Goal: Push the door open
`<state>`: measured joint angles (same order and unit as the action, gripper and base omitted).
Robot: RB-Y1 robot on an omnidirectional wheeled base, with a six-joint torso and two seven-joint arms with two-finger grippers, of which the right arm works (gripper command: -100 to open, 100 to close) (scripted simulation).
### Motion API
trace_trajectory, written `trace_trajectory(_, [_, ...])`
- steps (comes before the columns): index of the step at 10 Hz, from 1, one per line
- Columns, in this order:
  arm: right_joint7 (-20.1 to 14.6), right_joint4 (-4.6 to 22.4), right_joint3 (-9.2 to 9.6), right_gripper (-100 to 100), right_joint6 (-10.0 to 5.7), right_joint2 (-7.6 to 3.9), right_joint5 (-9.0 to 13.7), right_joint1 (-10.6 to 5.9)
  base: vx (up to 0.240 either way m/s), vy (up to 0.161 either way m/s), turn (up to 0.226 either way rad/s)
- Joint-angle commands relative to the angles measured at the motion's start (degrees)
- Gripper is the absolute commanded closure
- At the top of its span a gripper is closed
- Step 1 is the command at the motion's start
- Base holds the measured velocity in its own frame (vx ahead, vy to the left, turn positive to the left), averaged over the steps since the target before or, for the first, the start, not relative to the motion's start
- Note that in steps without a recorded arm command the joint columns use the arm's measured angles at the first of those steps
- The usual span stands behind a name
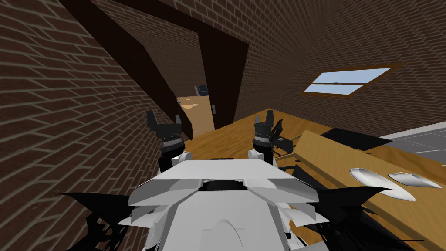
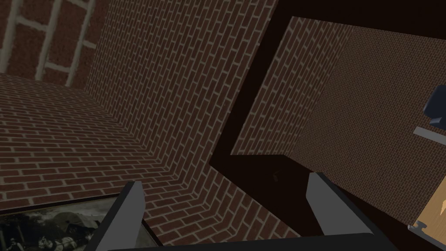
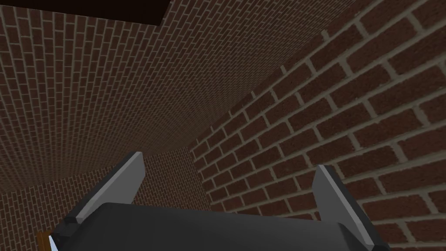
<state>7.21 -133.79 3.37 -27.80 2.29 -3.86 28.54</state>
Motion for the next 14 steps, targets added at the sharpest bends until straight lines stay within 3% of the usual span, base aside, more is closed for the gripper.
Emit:
trace_trajectory(1, [-0.3,1.6,-0.06,-100,-0.03,-0.46,0.1,-0.94,0.044,0.085,0.062])
trace_trajectory(8, [-1.8,11.1,-0.43,-100,-0.18,-2.56,0.5,-6.35,0.11,-0.001,0.054])
trace_trajectory(14, [-3.3,20.8,-0.82,-100,-0.33,-4.22,1.0,-12.02,0.095,0.011,0.073])
